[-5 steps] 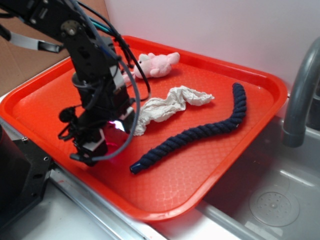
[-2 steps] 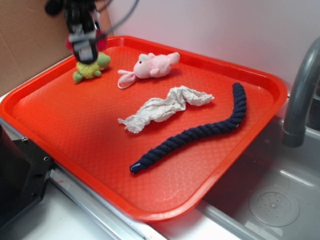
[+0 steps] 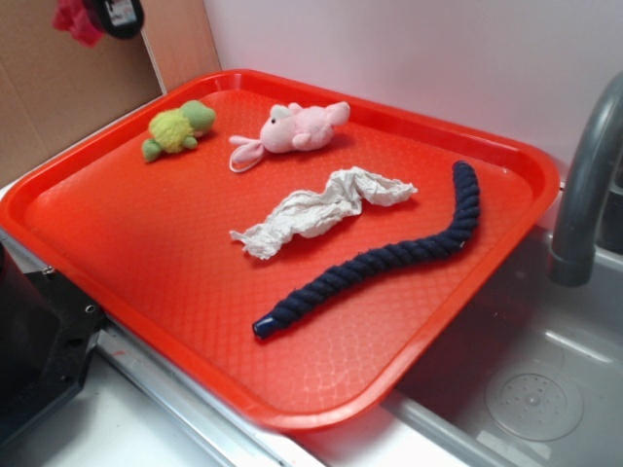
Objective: Grab the red paper.
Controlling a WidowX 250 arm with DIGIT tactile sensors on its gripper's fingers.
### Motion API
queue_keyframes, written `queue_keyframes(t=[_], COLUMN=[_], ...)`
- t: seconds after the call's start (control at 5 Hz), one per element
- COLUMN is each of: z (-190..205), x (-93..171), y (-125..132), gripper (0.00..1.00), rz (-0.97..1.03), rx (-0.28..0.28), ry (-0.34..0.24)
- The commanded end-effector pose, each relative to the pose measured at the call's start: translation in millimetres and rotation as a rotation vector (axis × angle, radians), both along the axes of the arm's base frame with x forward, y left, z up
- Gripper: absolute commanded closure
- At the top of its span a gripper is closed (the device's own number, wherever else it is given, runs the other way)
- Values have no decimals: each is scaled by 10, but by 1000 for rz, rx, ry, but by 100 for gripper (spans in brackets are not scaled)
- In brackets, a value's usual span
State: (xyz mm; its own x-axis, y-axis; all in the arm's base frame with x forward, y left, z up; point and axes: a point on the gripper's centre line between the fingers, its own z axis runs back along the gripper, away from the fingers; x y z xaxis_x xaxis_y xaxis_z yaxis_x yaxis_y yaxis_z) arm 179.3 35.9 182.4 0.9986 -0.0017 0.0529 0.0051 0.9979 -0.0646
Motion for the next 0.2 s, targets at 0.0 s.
queue_keyframes(t=[0.0], z=[118], x=[-285], y=[-117], gripper=[100], rz=[126], rx=[28], ry=[-56])
